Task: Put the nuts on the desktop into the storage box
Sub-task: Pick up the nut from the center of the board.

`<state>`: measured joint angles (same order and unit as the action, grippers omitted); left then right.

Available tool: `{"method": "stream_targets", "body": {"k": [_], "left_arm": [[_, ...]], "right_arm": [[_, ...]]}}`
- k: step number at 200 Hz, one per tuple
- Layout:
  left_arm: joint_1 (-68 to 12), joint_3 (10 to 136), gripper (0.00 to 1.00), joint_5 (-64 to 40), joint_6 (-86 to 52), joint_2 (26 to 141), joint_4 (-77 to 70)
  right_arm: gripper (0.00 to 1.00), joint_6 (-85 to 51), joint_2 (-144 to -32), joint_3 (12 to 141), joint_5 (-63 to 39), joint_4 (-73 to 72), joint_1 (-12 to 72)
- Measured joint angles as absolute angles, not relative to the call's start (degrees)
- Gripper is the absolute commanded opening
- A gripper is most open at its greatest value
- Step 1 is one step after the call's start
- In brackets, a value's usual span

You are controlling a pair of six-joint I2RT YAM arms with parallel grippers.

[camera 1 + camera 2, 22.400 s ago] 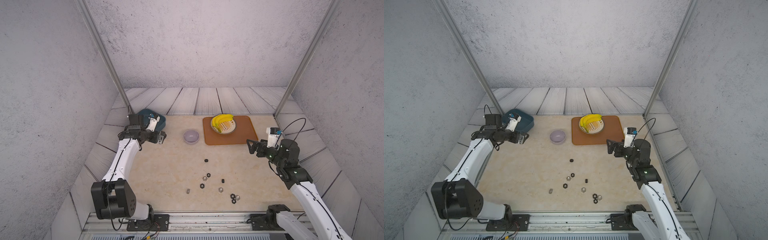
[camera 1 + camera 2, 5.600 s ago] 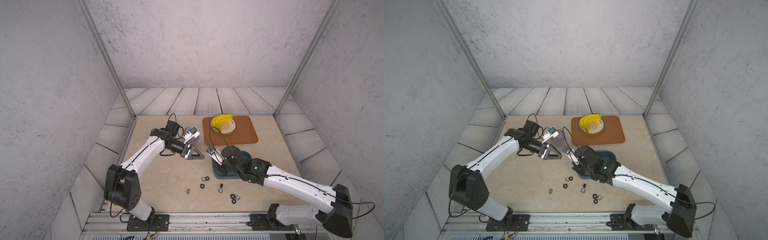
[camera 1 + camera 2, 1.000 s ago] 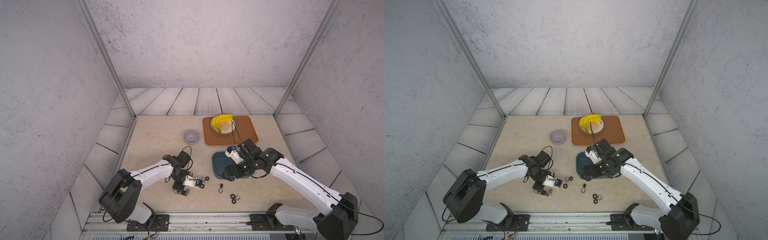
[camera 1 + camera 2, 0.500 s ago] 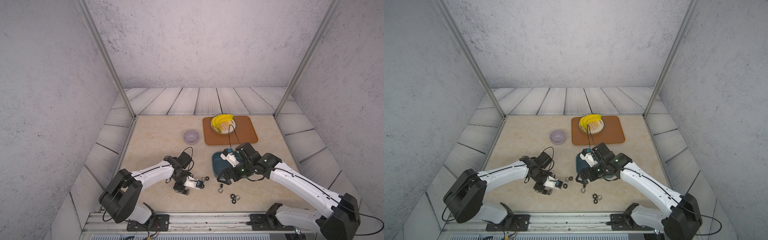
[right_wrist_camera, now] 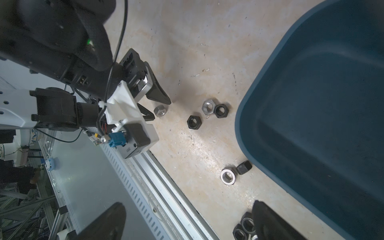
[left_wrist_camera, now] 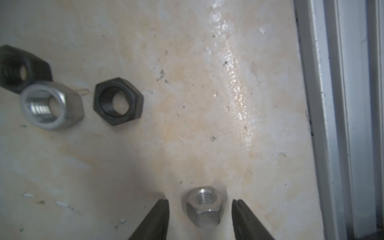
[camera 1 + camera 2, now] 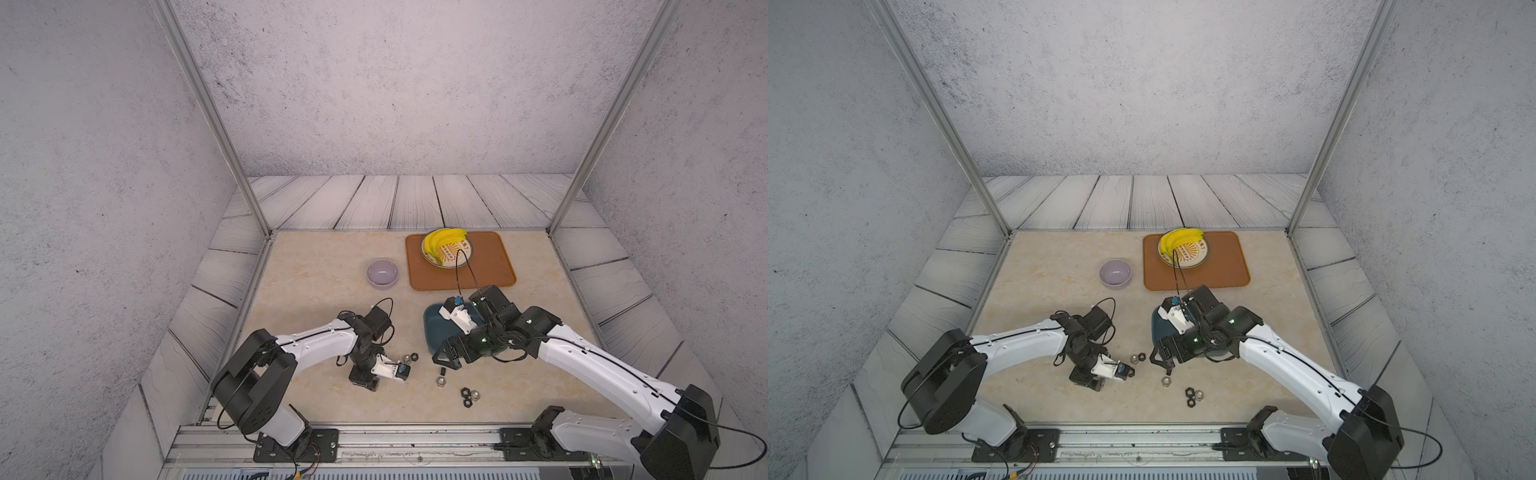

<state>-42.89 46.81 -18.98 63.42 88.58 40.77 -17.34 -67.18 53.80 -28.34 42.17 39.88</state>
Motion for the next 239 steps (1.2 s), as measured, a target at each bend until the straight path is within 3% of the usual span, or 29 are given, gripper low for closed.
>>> {"method": "stream_targets", "body": {"k": [104,178,239], "left_arm": [[-44.64,47.03,0.29,-17.15,61.36,88.64,40.71],[-44.64,49.10,0.25,-17.61,59.66,87.11,44.53],[-41.85,59.90,0.24,-28.01,55.88,84.97,52.64]], "right_arm": [[0.99,-17.30,-67.92,54.81,-26.44,42.98,39.97],[0.99,-15.42,-66.26,54.96,-22.15,41.63,39.97],[0.99,-9.58,-52.62,50.26,-14.02,31.20,39.97]]}}
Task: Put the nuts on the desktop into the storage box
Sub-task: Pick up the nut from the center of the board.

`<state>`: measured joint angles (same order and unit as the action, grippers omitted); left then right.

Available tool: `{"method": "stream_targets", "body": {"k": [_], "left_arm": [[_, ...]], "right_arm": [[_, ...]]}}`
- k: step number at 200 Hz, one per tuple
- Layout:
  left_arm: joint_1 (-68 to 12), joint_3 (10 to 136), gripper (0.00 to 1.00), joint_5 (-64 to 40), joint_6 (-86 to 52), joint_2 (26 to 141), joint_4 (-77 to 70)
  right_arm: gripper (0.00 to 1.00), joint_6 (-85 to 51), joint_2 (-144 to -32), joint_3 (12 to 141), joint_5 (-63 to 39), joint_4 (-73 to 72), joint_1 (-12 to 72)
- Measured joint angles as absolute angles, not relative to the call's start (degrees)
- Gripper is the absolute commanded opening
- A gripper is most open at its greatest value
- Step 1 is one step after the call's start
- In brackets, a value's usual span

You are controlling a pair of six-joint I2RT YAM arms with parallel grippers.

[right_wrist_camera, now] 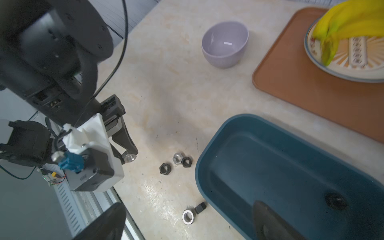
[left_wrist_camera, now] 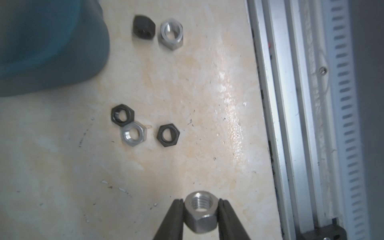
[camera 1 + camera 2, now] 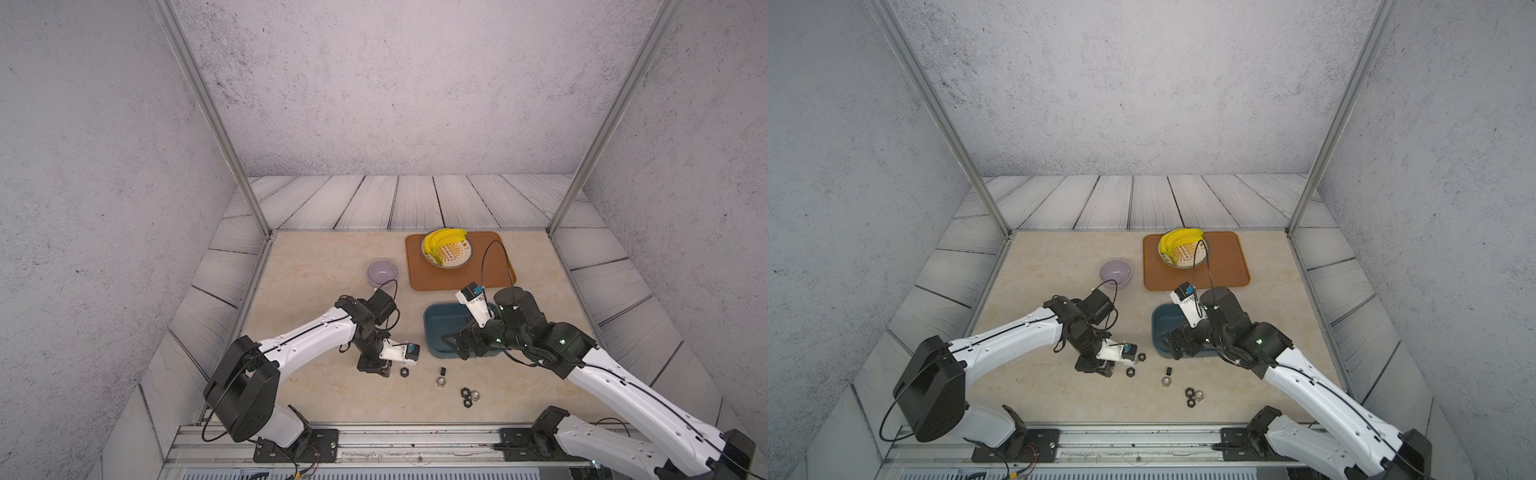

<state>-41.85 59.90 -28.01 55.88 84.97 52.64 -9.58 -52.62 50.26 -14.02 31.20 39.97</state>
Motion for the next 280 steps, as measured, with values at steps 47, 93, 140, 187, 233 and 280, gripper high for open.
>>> {"method": "stream_targets", "body": {"k": [47,93,140,187,233,280], "left_arm": [[-36.25,67.31,0.24,-41.39,55.22,84.66,61.25],[-32.91,71.85,0.24,-51.90,55.46,84.79,68.51],[-32.01,74.78,0.24,-60.38,55.46,85.54,72.79],[-31.94,75.37,0.24,-64.47,55.46,86.98,74.30],[-31.94,75.37,0.24,-66.30,55.55,87.00,74.85],[-31.94,75.37,0.24,-67.64,56.25,87.00,75.05]], "right_arm": [[0.99,6.11,-43.16,45.32,-22.35,25.06,39.97],[0.93,21.58,-38.98,41.17,-34.74,22.41,39.97],[0.90,26.35,-42.92,39.13,-42.13,14.61,41.19],[0.89,31.00,-48.49,40.07,-43.38,10.68,44.95],[0.85,34.41,-52.58,42.04,-42.26,8.14,49.63],[0.75,34.20,-56.71,42.46,-37.80,1.15,53.17]]}}
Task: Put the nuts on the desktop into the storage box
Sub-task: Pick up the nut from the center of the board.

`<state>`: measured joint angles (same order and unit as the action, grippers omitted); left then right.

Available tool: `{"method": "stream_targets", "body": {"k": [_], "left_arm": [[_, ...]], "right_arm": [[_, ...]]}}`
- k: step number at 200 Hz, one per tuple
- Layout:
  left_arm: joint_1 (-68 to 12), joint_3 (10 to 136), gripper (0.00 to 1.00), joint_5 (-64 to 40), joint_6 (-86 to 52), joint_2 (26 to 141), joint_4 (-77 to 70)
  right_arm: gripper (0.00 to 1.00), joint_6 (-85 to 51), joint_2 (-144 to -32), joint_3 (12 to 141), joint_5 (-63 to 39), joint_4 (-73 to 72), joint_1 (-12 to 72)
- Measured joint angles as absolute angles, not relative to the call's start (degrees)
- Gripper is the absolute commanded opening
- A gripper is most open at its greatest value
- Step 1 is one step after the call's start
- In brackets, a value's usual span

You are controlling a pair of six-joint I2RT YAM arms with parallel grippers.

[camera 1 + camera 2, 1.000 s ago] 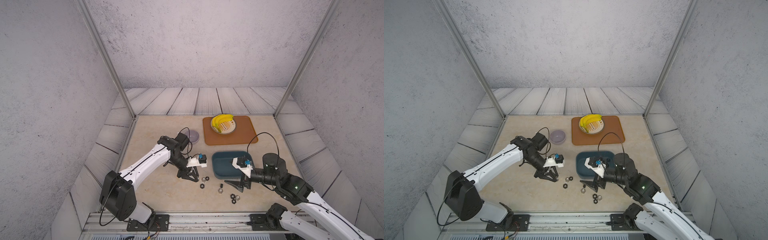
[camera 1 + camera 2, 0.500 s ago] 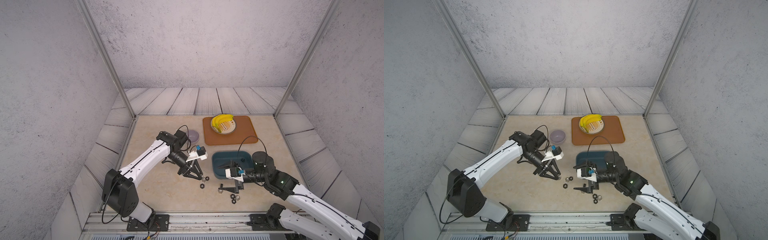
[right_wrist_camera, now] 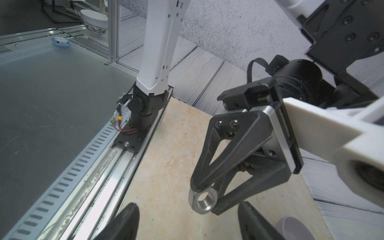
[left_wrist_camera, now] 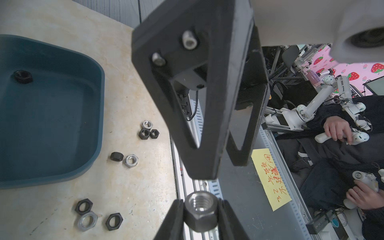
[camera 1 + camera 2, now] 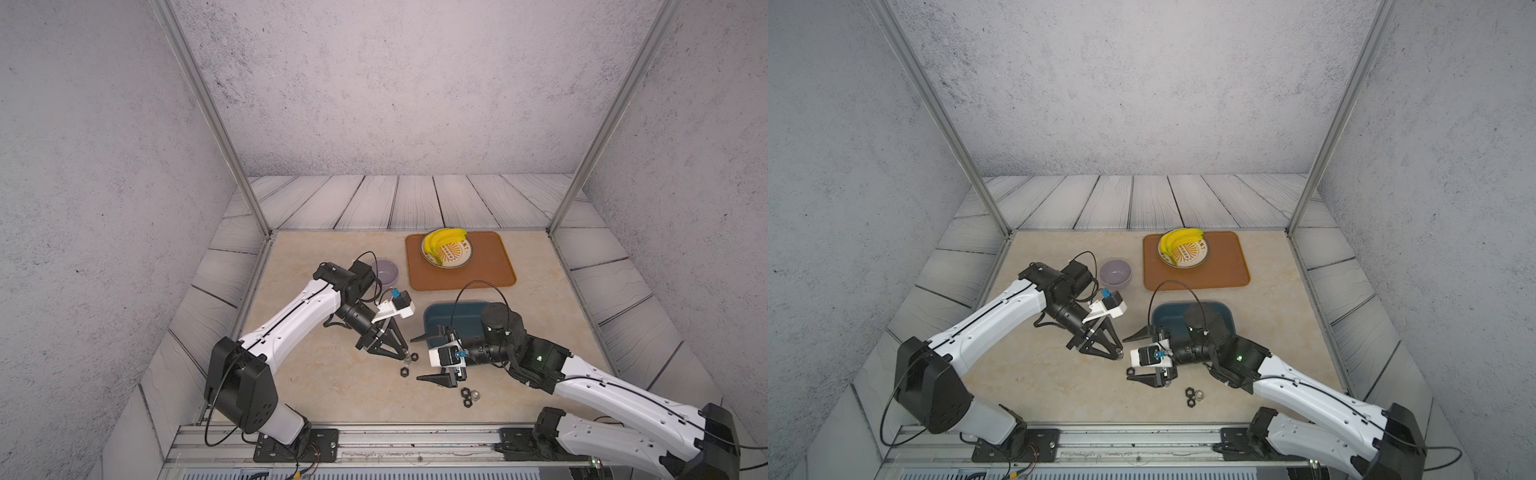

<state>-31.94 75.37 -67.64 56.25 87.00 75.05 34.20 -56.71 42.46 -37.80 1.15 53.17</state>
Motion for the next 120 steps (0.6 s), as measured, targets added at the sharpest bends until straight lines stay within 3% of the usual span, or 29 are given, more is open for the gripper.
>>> {"method": "stream_targets", "body": {"k": [81,120], "left_arm": [[-31.81,75.20,0.24,-68.51,57.76,86.80,76.03],[-31.66,74.54,0.24,-68.31,58.19,86.32,76.16]], "right_arm": [[0.56,37.06,-61.78,44.38,-32.71,-1.91,55.88],[0.53,39.05,-62.59,45.71,-31.64,0.12,56.51]]}}
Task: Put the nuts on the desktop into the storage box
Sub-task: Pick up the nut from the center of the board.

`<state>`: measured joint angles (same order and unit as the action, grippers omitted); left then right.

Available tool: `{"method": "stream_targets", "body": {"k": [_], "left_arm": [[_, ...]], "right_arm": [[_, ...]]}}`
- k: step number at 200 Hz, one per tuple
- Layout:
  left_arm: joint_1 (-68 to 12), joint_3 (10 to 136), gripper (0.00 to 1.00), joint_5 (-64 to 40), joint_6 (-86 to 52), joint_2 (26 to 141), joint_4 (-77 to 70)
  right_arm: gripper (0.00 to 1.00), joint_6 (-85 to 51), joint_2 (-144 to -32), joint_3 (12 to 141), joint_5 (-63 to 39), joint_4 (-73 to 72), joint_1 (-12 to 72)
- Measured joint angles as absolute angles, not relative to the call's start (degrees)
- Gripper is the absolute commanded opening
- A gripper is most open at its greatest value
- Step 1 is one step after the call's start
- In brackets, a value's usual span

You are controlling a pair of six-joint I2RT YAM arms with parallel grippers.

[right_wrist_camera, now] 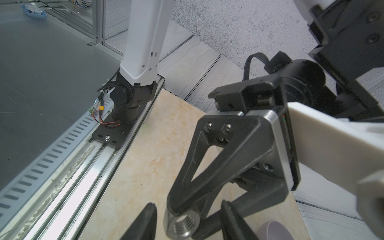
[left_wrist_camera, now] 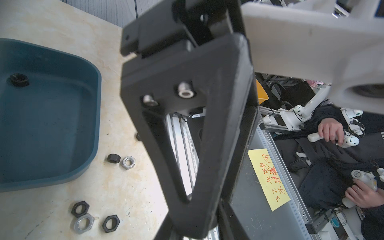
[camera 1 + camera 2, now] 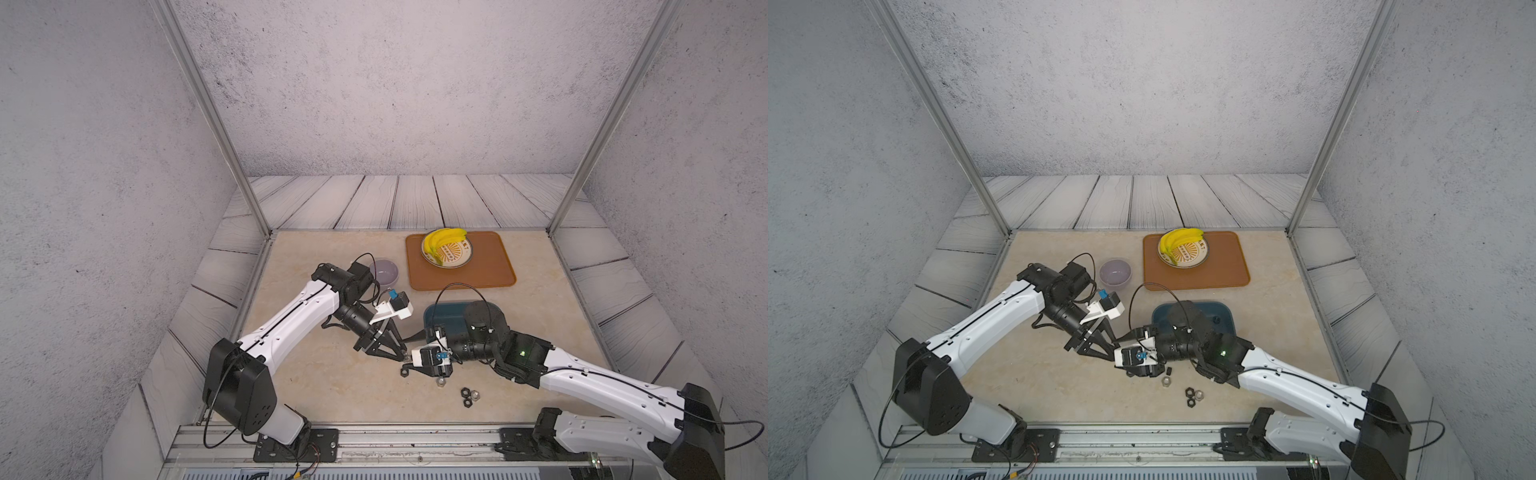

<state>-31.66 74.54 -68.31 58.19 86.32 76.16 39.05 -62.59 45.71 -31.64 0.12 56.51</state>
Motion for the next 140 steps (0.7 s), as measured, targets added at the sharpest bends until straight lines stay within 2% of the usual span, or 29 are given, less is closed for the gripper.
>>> {"method": "stream_targets", "body": {"k": [52,111,140], "left_arm": [[-30.55,73.69,0.24,-68.03,57.69,86.28,74.54],[-27.86,73.43,0.24,-72.34,54.85,86.56,72.71],[-27.42,73.41,0.24,-76.09,53.89,86.56,72.79]], "right_arm": [[0.51,37.36,-63.26,45.47,-23.18,-1.65,58.24],[0.49,34.92,-62.41,39.22,-15.53,-12.10,58.43],[0.40,34.85,-62.41,37.82,-11.81,-12.38,58.33]]}}
